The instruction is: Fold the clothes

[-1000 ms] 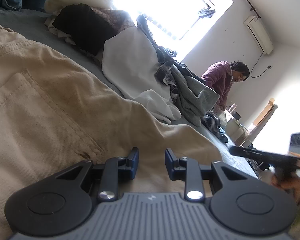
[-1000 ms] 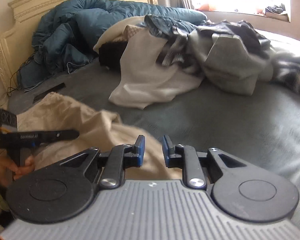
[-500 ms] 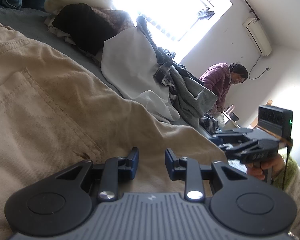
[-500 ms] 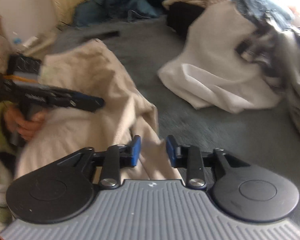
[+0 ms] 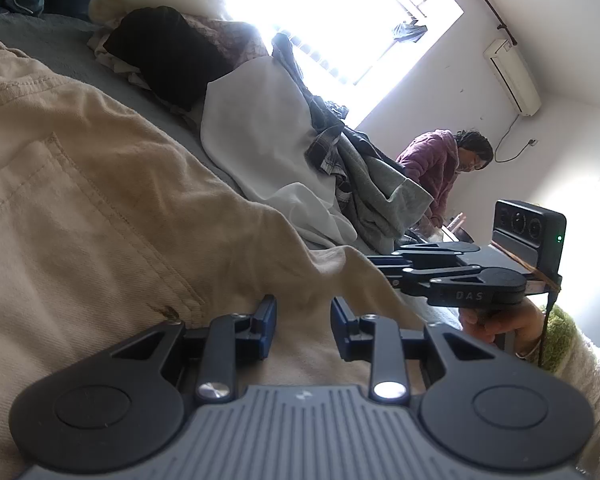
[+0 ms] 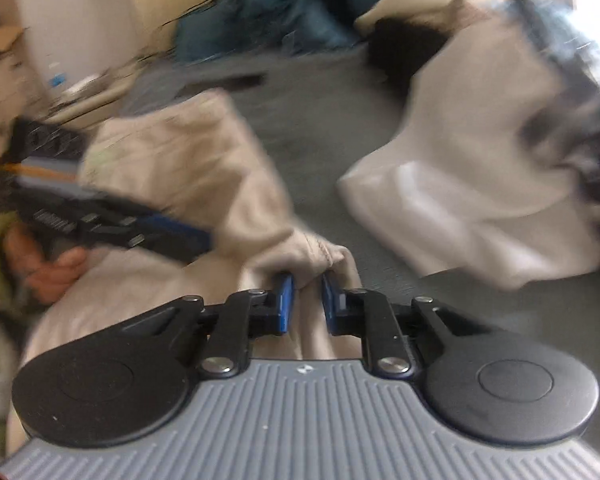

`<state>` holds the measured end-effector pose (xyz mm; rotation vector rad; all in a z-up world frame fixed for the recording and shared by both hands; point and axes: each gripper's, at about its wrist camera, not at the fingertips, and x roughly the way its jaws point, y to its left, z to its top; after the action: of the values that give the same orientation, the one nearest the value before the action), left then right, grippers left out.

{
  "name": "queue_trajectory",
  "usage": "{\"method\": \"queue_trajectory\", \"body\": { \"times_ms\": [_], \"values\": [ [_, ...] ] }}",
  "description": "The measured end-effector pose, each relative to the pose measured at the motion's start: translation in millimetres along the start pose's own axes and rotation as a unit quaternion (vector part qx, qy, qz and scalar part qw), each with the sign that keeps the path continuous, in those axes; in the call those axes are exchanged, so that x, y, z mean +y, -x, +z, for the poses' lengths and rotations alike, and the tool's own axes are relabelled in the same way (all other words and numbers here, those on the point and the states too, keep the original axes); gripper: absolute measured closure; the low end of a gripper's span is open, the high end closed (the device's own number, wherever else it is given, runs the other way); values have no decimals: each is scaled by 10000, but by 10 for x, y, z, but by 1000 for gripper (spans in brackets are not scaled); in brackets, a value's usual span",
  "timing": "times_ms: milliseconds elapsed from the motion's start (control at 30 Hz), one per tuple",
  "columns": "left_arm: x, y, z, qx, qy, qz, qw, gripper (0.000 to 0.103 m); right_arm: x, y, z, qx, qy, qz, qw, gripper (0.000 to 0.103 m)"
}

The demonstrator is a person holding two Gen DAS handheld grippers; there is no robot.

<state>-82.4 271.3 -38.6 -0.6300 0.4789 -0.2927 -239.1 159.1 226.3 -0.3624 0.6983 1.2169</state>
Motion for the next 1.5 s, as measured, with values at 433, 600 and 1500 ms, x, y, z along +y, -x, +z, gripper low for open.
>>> {"method": "queue_trajectory", "body": {
  "times_ms": [433,600,1500],
  "values": [
    [15,4,0,-40,48,-90,9999,71,-814,373,-156,-755,-2711,1264,9512,46],
    [18,12,-1,-44,56,-112,9999,70,-775,16,-99,-186,-3084,1396,9408,44],
    [73,20,-2,-157,216,-260,9993,71,-455,-3,-195,-424,-2775,424,9589,84]
  ]
}}
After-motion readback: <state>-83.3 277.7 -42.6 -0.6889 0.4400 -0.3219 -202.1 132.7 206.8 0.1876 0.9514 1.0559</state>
